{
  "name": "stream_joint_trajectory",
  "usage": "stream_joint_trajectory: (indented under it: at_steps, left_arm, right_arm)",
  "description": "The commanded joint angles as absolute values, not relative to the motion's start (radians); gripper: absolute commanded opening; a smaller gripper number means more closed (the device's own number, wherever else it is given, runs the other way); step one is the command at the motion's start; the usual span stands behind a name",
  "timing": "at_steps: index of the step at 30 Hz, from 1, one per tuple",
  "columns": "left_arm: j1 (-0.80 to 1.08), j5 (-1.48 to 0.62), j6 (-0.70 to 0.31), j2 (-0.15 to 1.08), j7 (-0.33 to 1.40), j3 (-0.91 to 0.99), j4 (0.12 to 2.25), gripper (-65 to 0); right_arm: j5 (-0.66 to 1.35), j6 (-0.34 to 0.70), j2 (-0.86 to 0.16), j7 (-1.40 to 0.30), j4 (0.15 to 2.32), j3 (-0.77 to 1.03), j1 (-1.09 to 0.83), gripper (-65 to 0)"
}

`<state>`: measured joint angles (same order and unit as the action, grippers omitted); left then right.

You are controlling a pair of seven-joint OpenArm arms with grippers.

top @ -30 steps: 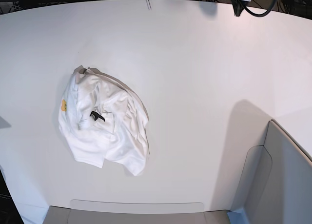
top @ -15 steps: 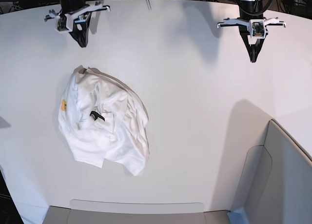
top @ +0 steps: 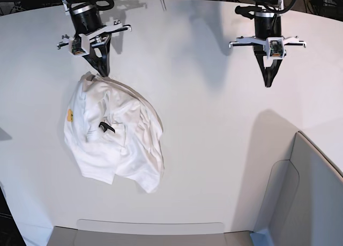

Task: Layout the t-shirt on the table in an organized manner, then fold the t-shirt properly
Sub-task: 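Lower both grippers toward the crumpled white t-shirt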

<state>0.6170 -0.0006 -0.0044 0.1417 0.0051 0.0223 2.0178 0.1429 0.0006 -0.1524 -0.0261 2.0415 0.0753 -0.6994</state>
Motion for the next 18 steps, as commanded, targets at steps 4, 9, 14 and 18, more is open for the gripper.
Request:
stream_joint_trajectory:
  at_steps: [4, 9, 14, 18]
  left_arm:
    - [0.567, 0.007, 0.002, 0.145, -0.024, -0.007, 2.037, -65.0]
    - [0.538, 0.004, 0.002, 0.145, 0.021, -0.01, 2.037, -64.9]
    - [0.507, 0.002, 0.002, 0.145, 0.027, -0.03, 2.037, -64.8]
    - [0.501, 0.005, 0.002, 0.147, 0.027, -0.056, 2.037, -64.7]
  right_arm:
    - [0.116, 0.027, -0.15, 0.005, 2.063, 0.012, -0.673, -65.0]
    - [0.001, 0.125, -0.111, 0.007, 2.064, -0.073, -0.648, -65.0]
    - [-0.015, 0.137, -0.101, 0.005, 2.064, -0.15, -0.628, -65.0]
    - [-0.015, 0.137, -0.09, 0.005, 2.064, -0.174, -0.625, -65.0]
